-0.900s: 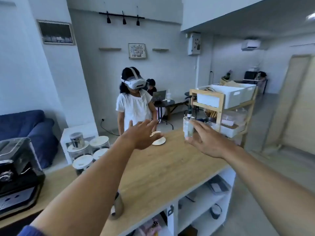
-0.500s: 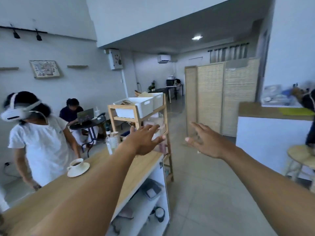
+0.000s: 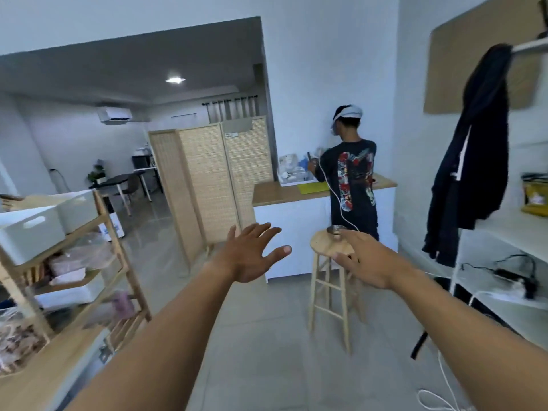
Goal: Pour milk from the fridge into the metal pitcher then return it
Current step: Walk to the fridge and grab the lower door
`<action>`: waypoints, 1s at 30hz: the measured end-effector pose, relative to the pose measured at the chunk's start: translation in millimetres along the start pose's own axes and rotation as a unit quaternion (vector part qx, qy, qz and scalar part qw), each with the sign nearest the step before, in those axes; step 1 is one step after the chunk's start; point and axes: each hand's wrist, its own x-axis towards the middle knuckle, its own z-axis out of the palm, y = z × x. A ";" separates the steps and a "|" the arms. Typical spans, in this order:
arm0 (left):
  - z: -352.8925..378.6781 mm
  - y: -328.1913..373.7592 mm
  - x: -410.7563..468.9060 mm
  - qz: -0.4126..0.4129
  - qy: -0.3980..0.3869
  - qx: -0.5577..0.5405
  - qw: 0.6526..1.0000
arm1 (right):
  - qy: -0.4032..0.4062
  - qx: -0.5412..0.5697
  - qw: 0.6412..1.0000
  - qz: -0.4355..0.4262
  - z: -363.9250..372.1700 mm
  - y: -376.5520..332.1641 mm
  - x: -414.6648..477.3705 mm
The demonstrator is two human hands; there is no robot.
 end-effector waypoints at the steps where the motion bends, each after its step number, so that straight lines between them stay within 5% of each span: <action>1: 2.5 17.2 14.9 0.017 0.000 -0.005 1.000 | 0.012 -0.011 1.000 0.010 -12.6 16.0 -7.5; 14: 26.4 203.6 137.3 0.258 0.005 -0.047 0.965 | 0.072 -0.089 0.961 0.251 -103.1 149.7 -121.4; 25: 39.0 295.5 197.1 0.423 0.002 -0.064 0.904 | 0.115 -0.138 0.902 0.392 -127.9 163.3 -165.7; 30: 44.2 327.4 212.4 0.489 -0.004 -0.076 0.869 | 0.110 -0.208 0.849 0.473 -125.7 156.7 -189.8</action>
